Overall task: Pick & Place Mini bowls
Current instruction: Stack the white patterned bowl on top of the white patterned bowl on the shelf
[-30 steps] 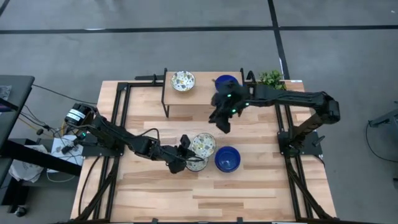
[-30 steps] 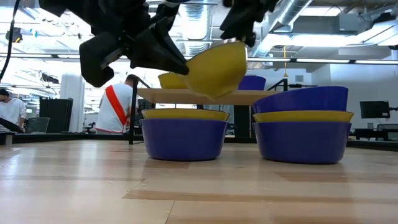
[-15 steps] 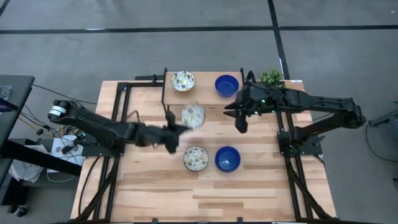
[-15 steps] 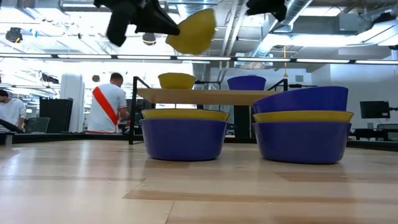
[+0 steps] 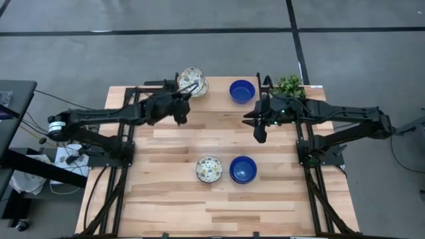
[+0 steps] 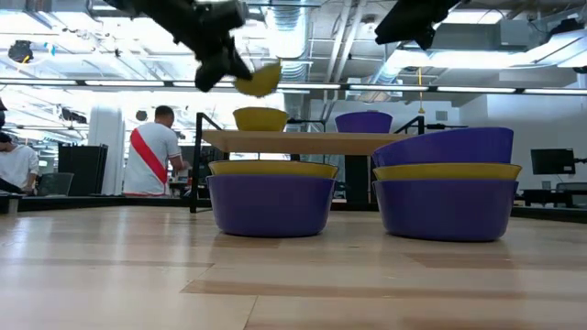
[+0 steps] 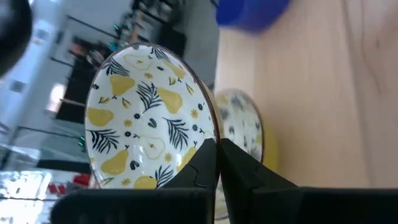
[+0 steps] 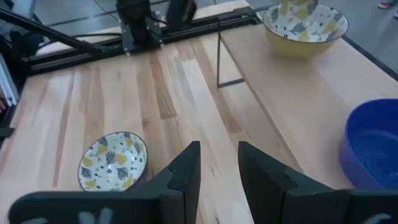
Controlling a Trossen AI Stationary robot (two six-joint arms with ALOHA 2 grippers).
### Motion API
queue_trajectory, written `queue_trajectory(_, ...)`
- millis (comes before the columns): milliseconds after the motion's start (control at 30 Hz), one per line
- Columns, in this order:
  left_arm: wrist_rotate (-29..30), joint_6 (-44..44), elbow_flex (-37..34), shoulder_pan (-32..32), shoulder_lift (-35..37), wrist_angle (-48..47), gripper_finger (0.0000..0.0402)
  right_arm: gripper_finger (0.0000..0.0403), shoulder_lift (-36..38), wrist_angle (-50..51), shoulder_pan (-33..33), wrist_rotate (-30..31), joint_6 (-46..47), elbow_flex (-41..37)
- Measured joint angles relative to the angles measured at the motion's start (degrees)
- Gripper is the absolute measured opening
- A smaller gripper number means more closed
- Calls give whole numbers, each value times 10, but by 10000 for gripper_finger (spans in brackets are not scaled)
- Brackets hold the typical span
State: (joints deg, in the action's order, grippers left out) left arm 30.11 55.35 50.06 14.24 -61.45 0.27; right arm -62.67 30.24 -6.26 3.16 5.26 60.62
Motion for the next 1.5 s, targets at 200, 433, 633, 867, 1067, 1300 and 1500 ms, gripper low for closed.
queue_trajectory(200, -50, 2, 38, 58, -39, -39, 9, 98, -4, 0, -3, -1, -8, 0)
queue_trajectory(433, -88, 1, 75, 78, -63, -102, 9, 98, -3, 8, -6, -2, -13, 0)
queue_trajectory(633, -106, -11, 98, 77, -66, -157, 9, 98, -4, 7, -15, -2, -13, 0)
queue_trajectory(867, -110, -23, 111, 70, -64, -196, 9, 98, -4, 7, -18, -2, -12, 0)
queue_trajectory(1067, -123, -35, 112, 71, -64, -200, 9, 98, -4, 7, -18, -2, -8, 0)
queue_trajectory(1300, -123, -50, 112, 71, -65, -207, 23, 98, -5, 10, -18, -2, -8, 0)
queue_trajectory(1500, -120, -50, 112, 71, -65, -204, 58, 98, -5, 10, -18, -2, -8, 0)
